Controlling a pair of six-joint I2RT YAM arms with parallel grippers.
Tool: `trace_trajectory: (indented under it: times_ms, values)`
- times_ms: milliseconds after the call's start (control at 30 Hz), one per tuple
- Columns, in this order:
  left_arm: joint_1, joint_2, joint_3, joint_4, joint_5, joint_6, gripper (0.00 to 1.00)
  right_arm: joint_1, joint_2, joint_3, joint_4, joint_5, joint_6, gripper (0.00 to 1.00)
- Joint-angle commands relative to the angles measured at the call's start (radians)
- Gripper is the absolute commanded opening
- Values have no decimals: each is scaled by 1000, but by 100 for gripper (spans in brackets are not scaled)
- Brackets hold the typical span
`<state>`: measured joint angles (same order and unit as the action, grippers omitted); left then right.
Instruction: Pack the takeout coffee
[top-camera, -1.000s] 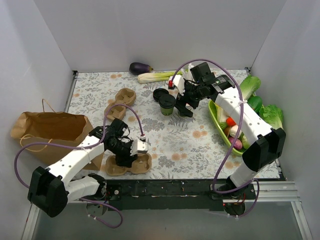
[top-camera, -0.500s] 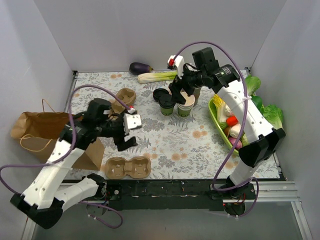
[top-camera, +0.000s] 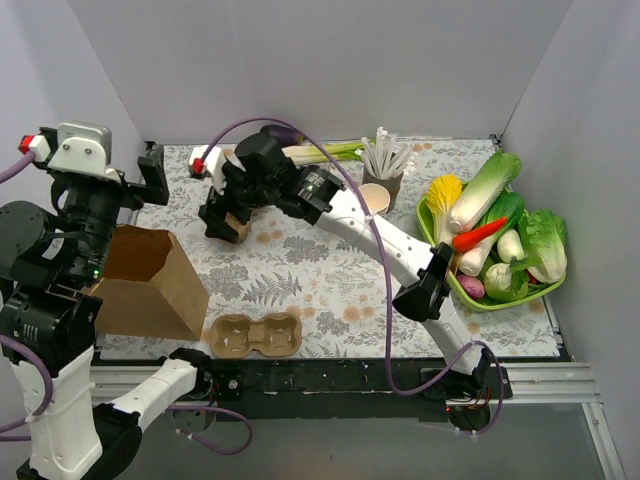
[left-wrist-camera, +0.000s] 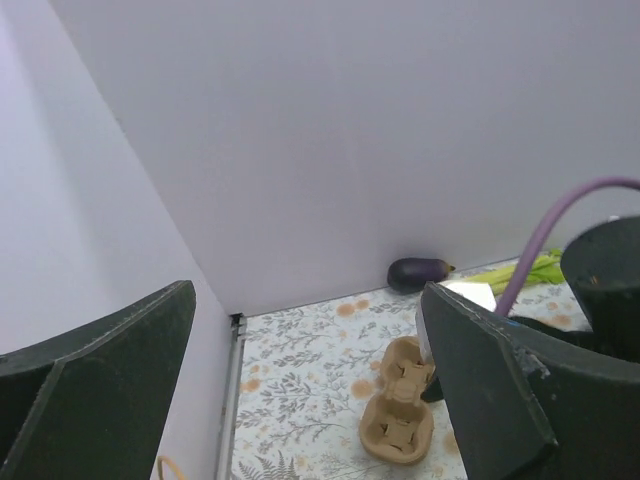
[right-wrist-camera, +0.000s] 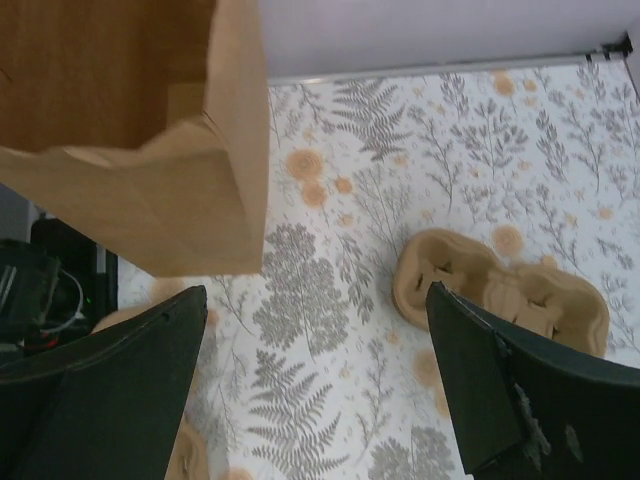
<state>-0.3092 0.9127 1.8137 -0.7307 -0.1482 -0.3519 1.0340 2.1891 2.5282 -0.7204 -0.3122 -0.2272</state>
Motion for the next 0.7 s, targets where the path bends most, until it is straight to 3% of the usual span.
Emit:
trace_trajectory:
  times_ms: [0, 300, 500, 667]
  values:
    - [59, 11, 53, -45, -105, -58, 98, 61, -2, 96, 223, 105, 91, 98]
    - [163, 15, 147, -125, -50, -97, 98, 152, 47, 54, 482, 108, 166, 98]
    - [212, 9, 170, -167, 35, -130, 98, 189, 110, 67, 484, 217, 143, 96]
    - [229, -3, 177, -191, 73, -147, 98, 195, 135, 53, 469, 251, 135, 86]
